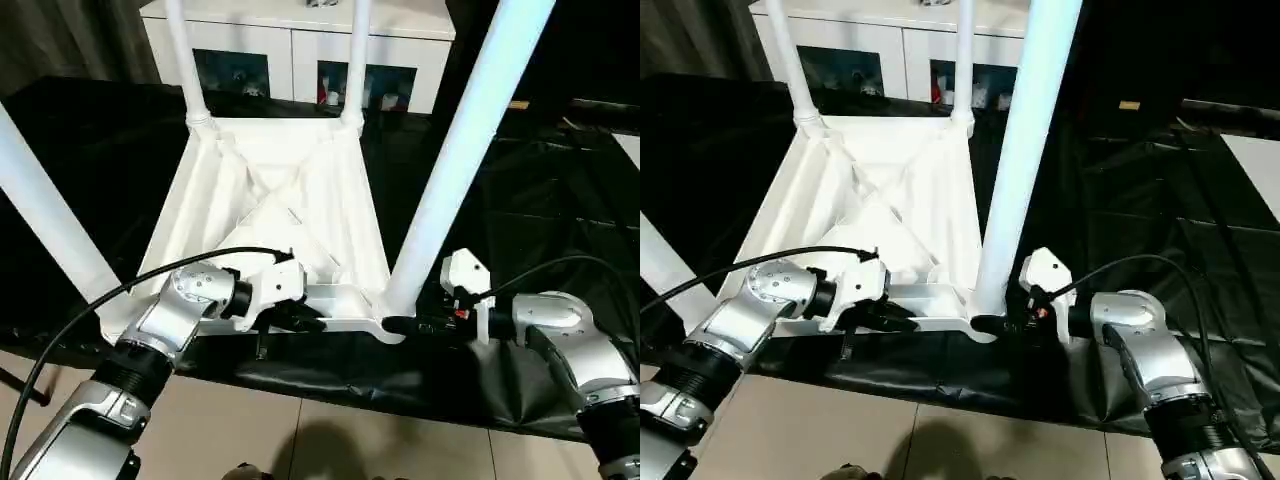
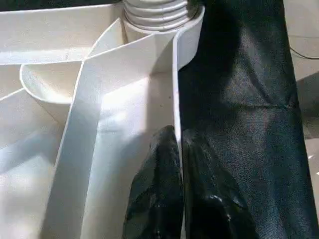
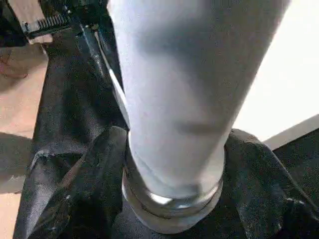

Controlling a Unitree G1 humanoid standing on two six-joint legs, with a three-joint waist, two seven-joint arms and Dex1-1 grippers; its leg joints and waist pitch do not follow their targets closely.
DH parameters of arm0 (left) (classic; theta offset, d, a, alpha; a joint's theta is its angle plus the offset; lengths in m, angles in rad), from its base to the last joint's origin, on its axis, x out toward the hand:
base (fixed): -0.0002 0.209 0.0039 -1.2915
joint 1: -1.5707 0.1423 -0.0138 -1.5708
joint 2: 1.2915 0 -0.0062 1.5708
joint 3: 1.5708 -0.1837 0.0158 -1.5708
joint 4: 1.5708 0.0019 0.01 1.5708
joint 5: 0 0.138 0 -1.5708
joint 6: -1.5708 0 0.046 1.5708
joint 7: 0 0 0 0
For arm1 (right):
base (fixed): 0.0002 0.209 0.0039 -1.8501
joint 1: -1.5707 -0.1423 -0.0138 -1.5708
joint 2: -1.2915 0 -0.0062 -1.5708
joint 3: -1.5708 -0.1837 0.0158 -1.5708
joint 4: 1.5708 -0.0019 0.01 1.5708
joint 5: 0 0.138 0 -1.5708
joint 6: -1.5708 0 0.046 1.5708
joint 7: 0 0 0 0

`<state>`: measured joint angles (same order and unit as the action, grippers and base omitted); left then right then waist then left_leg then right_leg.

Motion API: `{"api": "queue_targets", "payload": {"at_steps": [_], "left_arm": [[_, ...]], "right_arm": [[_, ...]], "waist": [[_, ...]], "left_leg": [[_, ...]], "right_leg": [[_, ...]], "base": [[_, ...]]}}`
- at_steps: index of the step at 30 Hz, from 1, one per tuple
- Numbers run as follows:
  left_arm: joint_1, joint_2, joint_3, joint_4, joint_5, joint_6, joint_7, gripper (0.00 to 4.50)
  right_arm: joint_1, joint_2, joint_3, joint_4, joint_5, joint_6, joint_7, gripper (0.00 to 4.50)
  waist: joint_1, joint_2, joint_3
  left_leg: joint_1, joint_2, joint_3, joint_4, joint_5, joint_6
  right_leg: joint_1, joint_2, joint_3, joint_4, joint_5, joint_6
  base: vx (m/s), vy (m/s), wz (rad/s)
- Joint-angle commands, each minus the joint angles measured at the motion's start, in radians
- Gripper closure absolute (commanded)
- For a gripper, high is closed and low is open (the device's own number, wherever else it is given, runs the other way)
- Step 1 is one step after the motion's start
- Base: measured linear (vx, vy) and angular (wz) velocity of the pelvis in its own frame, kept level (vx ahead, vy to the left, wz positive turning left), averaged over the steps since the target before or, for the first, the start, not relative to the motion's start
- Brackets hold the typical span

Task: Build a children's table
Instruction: Rotate leg to tighten

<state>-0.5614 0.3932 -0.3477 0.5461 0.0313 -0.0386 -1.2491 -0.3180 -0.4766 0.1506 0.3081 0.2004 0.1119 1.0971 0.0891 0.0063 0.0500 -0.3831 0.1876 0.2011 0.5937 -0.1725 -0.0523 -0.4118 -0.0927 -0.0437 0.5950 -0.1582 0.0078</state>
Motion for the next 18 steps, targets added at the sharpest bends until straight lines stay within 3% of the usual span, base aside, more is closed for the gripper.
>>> {"api": "queue_targets", "payload": {"at_steps": [1,2,3,5,8,9,11,12,13,15,18], "left_arm": [[-0.027,-0.038,-0.008,0.047,0.014,0.003,0.059,4.5],[-0.03,-0.042,-0.008,0.053,0.019,0.004,0.071,4.5],[-0.055,-0.068,-0.008,0.101,0.057,0.009,0.158,4.5],[-0.092,-0.124,0.002,0.158,0.091,0.034,0.301,4.5],[-0.116,-0.18,0.018,0.182,0.088,0.08,0.384,4.5],[-0.15,-0.255,0.053,0.209,0.073,0.162,0.497,4.5],[-0.174,-0.297,0.072,0.237,0.07,0.198,0.572,4.5],[-0.201,-0.342,0.078,0.275,0.082,0.216,0.658,4.5],[-0.207,-0.35,0.078,0.285,0.085,0.211,0.674,4.5],[-0.216,-0.363,0.081,0.304,0.091,0.201,0.697,4.5],[-0.221,-0.358,0.074,0.317,0.109,0.171,0.679,4.5]], "right_arm": [[-0.013,0.048,-0.013,0.087,-0.055,-0.042,-0.151,1.87],[-0.014,0.054,-0.015,0.094,-0.06,-0.042,-0.169,1.87],[-0.025,0.097,-0.034,0.139,-0.093,-0.041,-0.301,1.88],[-0.024,0.175,-0.075,0.136,-0.101,0.009,-0.479,1.88],[-0.017,0.245,-0.108,0.109,-0.105,0.071,-0.62,1.88],[-0.018,0.306,-0.119,0.091,-0.152,0.116,-0.773,1.88],[-0.026,0.341,-0.122,0.097,-0.185,0.118,-0.868,1.88],[-0.041,0.386,-0.12,0.112,-0.219,0.113,-0.967,1.88],[-0.045,0.398,-0.116,0.115,-0.225,0.11,-0.983,1.88],[-0.051,0.416,-0.11,0.122,-0.234,0.106,-1.008,1.89],[-0.045,0.431,-0.06,0.096,-0.23,0.06,-0.929,1.89]], "waist": [[-0.001,-0.009,-0.063],[-0.005,-0.01,-0.06],[-0.01,-0.014,-0.058],[-0.024,-0.013,-0.051],[-0.037,-0.012,-0.048],[-0.042,-0.011,-0.048],[-0.045,0.0,-0.05],[-0.046,0.002,-0.048],[-0.052,-0.001,-0.049],[-0.054,0.001,-0.051],[-0.059,0.004,-0.052]], "left_leg": [[0.022,0.04,-0.017,-0.073,-0.277,0.041],[0.02,0.039,-0.018,-0.075,-0.295,0.033],[0.022,0.036,-0.021,-0.078,-0.329,0.015],[0.032,0.033,-0.03,-0.083,-0.401,-0.023],[0.037,0.029,-0.036,-0.081,-0.441,-0.03],[0.04,0.026,-0.039,-0.08,-0.458,-0.029],[0.045,0.027,-0.044,-0.083,-0.47,-0.037],[0.051,0.025,-0.044,-0.082,-0.496,-0.036],[0.053,0.023,-0.046,-0.081,-0.514,-0.03],[0.044,0.023,-0.048,-0.091,-0.514,-0.009],[0.045,0.022,-0.046,-0.094,-0.507,0.013]], "right_leg": [[0.038,-0.051,0.03,-0.07,-0.293,-0.226],[0.037,-0.05,0.03,-0.073,-0.328,-0.217],[0.037,-0.05,0.027,-0.081,-0.407,-0.191],[0.03,-0.052,0.02,-0.098,-0.569,-0.131],[0.023,-0.051,0.015,-0.115,-0.663,-0.087],[0.021,-0.05,0.008,-0.123,-0.693,-0.072],[0.023,-0.05,0.001,-0.127,-0.672,-0.076],[0.016,-0.048,-0.005,-0.136,-0.675,-0.071],[0.02,-0.048,-0.013,-0.142,-0.672,-0.067],[0.036,-0.048,-0.022,-0.141,-0.631,-0.06],[0.035,-0.056,-0.025,-0.15,-0.611,-0.062]], "base": [[0.0,0.0,0.0],[0.0,0.0,0.0],[0.0,0.0,0.0],[-0.031,0.002,-0.02],[-0.061,0.011,-0.04],[0.0,0.0,0.0],[0.0,0.0,0.0],[0.0,0.0,0.0],[0.0,0.0,0.0],[-0.013,0.057,-0.05],[-0.002,0.019,-0.02]]}}
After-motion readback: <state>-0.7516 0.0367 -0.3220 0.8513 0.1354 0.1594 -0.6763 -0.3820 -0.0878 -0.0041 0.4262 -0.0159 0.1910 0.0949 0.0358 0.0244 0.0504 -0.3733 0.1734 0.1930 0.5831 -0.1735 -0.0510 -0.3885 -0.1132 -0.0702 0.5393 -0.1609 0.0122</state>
